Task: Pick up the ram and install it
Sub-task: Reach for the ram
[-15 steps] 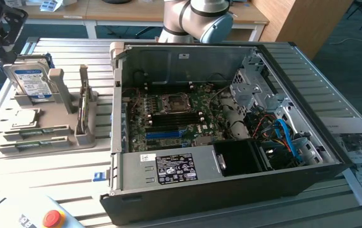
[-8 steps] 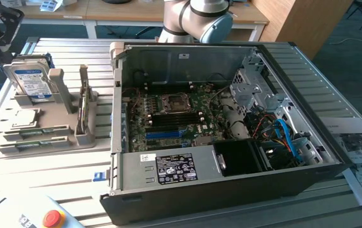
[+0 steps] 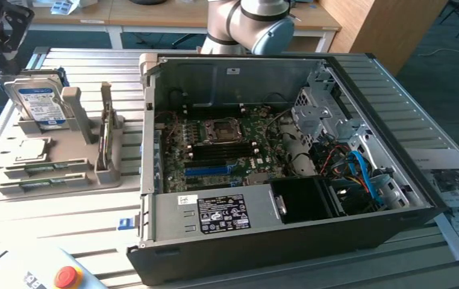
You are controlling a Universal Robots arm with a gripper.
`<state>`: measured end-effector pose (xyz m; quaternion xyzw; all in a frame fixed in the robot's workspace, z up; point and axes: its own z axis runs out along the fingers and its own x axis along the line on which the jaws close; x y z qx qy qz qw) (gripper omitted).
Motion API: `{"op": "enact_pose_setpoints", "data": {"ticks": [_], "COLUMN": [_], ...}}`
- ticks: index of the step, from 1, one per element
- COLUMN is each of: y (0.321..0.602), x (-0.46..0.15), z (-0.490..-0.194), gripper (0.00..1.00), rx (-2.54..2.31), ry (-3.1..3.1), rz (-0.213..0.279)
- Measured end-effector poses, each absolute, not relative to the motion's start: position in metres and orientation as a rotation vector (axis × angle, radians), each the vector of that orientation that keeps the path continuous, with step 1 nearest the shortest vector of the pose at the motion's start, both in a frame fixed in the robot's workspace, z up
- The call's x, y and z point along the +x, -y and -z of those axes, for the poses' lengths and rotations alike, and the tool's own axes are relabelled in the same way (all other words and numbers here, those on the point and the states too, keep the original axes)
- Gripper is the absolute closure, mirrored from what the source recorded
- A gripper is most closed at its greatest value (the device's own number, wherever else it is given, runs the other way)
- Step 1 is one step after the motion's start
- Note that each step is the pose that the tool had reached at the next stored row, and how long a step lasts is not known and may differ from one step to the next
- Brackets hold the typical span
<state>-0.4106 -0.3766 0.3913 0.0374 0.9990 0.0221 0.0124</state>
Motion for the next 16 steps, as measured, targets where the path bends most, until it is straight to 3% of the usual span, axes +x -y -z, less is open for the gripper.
{"op": "enact_pose_setpoints", "data": {"ticks": [16], "y": [0.36], "x": [-0.411], "z": [-0.39], "gripper": [0.9], "rx": [0.117], "ry": [-3.114], "rz": [-0.069]}}
